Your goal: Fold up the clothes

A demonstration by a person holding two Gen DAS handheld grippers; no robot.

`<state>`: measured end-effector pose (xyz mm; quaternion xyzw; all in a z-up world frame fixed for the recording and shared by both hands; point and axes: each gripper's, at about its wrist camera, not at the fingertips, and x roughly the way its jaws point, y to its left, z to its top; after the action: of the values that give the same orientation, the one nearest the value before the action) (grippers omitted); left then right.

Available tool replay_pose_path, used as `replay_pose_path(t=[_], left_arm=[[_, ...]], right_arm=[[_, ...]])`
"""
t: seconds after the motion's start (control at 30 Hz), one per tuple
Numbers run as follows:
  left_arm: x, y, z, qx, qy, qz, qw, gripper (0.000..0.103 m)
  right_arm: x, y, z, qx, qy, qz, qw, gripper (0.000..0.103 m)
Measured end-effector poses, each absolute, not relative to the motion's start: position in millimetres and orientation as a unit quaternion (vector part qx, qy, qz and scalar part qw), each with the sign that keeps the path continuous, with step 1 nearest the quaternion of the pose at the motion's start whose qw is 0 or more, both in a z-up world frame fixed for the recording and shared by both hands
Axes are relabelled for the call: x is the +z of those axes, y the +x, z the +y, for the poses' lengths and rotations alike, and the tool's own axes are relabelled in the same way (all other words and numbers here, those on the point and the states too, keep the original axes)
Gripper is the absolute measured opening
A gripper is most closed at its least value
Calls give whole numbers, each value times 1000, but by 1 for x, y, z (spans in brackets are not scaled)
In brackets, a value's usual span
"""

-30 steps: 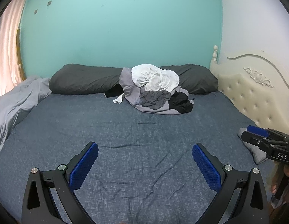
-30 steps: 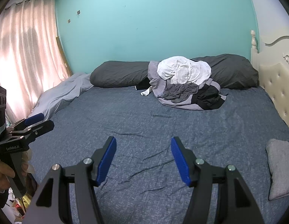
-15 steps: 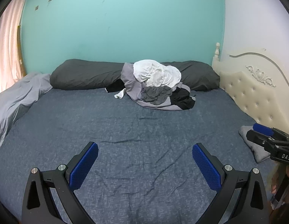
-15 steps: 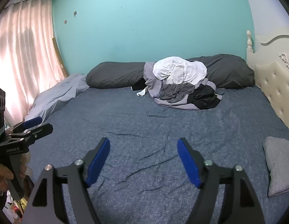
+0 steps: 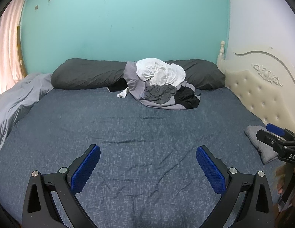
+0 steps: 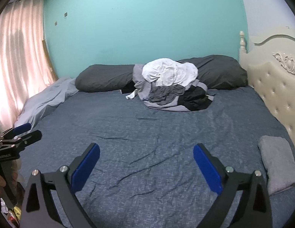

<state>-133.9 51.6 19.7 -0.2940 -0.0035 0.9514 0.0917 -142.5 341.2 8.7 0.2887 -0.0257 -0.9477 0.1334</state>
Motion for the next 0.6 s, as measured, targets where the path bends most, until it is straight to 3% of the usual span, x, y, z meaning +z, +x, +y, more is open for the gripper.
replay_pose_path(t=[0.6], left_arm=[[17, -136, 47, 950, -298, -6, 89, 103]], right_arm=[[4, -143, 345, -948, 295, -26, 117, 102]])
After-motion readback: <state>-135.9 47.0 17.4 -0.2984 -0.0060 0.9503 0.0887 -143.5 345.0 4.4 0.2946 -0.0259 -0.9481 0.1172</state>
